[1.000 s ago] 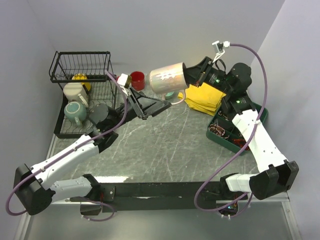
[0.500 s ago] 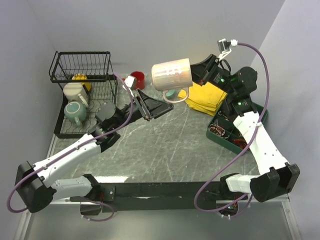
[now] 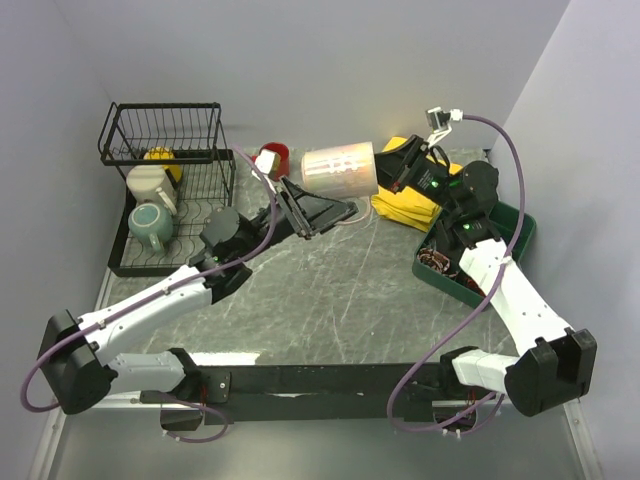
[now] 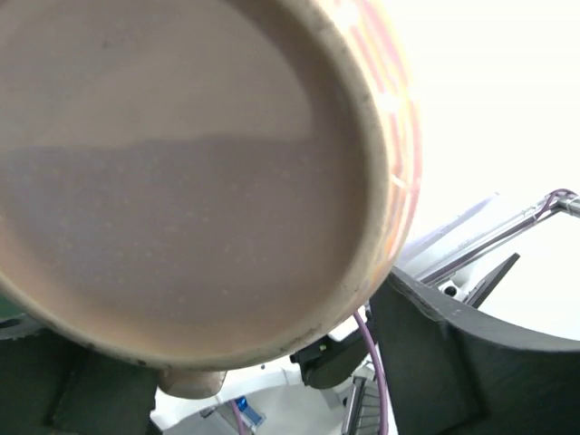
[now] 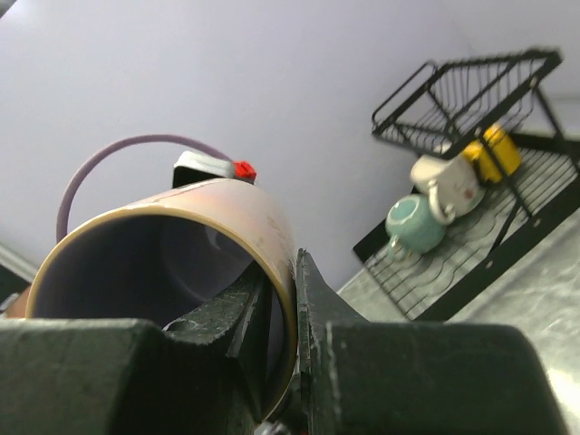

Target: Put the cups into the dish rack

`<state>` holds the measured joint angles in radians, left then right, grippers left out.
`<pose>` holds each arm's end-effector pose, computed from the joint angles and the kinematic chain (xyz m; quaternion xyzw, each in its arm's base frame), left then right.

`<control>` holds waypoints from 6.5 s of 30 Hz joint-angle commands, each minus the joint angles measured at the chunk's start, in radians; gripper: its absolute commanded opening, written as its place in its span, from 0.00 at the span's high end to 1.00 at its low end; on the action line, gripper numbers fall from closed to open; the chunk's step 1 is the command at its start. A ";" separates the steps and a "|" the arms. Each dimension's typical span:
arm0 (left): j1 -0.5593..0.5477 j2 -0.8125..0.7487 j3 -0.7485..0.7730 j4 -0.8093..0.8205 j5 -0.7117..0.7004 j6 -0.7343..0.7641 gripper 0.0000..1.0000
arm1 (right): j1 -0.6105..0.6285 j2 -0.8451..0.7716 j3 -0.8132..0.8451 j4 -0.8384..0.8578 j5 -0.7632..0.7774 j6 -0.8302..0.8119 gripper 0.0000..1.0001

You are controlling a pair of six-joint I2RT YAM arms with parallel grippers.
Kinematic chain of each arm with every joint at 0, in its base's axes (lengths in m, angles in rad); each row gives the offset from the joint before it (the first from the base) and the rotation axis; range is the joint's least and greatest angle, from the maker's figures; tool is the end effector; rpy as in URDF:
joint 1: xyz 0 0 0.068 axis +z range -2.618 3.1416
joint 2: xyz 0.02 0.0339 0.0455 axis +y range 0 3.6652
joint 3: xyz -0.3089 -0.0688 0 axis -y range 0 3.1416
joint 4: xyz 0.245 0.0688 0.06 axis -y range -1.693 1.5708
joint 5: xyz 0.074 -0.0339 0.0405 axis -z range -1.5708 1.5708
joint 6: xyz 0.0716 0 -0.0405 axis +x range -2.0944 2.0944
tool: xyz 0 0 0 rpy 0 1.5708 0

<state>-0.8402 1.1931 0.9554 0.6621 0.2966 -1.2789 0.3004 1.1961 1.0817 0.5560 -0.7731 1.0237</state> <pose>0.1767 -0.2286 0.4599 0.0045 0.5505 -0.7639 0.3367 0.2435 0.1278 0.4861 -0.1225 0.5762 0.6401 0.4932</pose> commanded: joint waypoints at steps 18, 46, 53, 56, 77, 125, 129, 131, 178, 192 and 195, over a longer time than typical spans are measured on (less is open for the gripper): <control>-0.034 0.143 0.117 0.295 -0.129 -0.073 0.73 | 0.013 -0.047 0.029 0.191 0.103 -0.117 1.00; 0.044 -0.186 -0.170 0.226 -0.289 -0.091 0.99 | 0.009 -0.156 -0.095 -0.097 -0.026 -0.394 0.32; 0.116 -0.342 -0.221 -0.003 -0.322 -0.024 0.99 | -0.026 -0.199 -0.127 -0.172 -0.148 -0.484 0.29; 0.162 -0.433 -0.263 -0.129 -0.346 -0.010 0.99 | -0.063 -0.219 -0.125 -0.255 -0.237 -0.559 0.27; 0.739 -0.641 -0.417 -0.553 -0.048 0.090 0.99 | -0.362 -0.246 -0.396 -0.559 -0.494 -1.048 0.25; 0.963 0.152 -0.216 -0.282 -0.221 0.535 0.99 | -0.592 -0.270 -0.421 -0.565 -0.608 -1.042 0.22; 0.934 0.191 -0.193 -0.283 -0.267 0.556 0.99 | -0.596 -0.267 -0.419 -0.565 -0.609 -1.044 0.22; 0.920 0.207 -0.184 -0.288 -0.293 0.570 0.99 | -0.601 -0.267 -0.419 -0.567 -0.609 -1.042 0.22; 0.811 0.341 -0.036 -0.409 -0.482 0.713 0.36 | -0.642 -0.250 -0.413 -0.568 -0.627 -1.037 0.22; 0.810 0.277 -0.055 -0.473 -0.470 0.710 0.34 | -0.650 -0.254 -0.413 -0.567 -0.631 -1.038 0.22; 0.811 0.269 -0.063 -0.478 -0.468 0.711 0.36 | -0.650 -0.253 -0.411 -0.567 -0.632 -1.036 0.22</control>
<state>-0.0261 1.5105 0.9039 0.1928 -0.1661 -0.5865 -0.3412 0.9466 0.6415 -0.0444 -1.3823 -0.0189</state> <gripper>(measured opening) 0.655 0.779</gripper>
